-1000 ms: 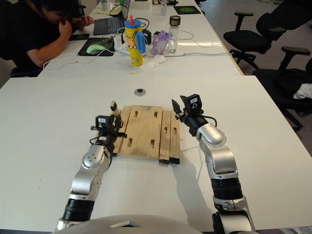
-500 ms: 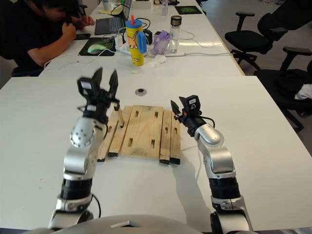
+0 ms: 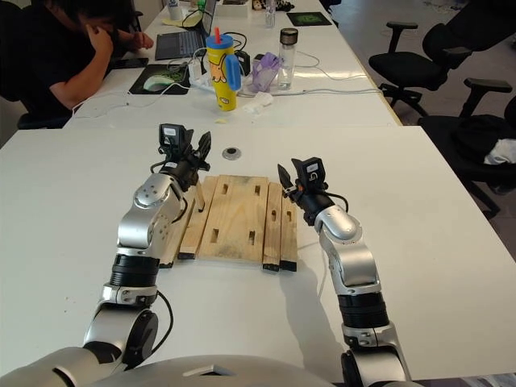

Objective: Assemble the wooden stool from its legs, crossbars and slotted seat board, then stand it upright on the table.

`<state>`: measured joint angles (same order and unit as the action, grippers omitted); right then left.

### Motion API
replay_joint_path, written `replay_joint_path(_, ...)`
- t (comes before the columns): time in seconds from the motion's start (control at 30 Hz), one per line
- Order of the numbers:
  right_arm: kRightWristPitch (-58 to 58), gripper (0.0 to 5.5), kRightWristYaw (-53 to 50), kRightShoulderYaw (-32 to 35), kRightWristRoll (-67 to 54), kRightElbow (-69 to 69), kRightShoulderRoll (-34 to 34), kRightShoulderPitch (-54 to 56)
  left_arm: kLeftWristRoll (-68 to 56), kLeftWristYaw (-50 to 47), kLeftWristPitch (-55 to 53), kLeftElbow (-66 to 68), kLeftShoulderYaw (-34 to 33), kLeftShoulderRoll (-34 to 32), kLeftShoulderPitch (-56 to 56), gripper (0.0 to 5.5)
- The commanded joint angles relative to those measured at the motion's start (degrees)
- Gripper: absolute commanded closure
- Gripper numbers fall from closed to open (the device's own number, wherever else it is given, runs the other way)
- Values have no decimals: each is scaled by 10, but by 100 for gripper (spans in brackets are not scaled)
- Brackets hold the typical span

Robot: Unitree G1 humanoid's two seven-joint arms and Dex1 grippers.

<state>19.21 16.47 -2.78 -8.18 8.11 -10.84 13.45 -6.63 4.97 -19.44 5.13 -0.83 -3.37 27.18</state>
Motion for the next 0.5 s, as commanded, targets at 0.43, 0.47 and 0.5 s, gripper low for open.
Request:
replay_joint_path(0.43, -3, 371, -6, 22, -2, 8, -6, -1, 63, -85, -20, -285, -110, -37, -211, 338)
replay_joint_path(0.47, -2, 371, -5, 25, -2, 9, -8, -1, 52, -63, -36, -280, -114, -44, -256, 338)
replay_joint_path(0.5, 0, 371, -5, 29, -3, 12, -9, -2, 38, -37, -52, -271, -116, -55, -289, 338)
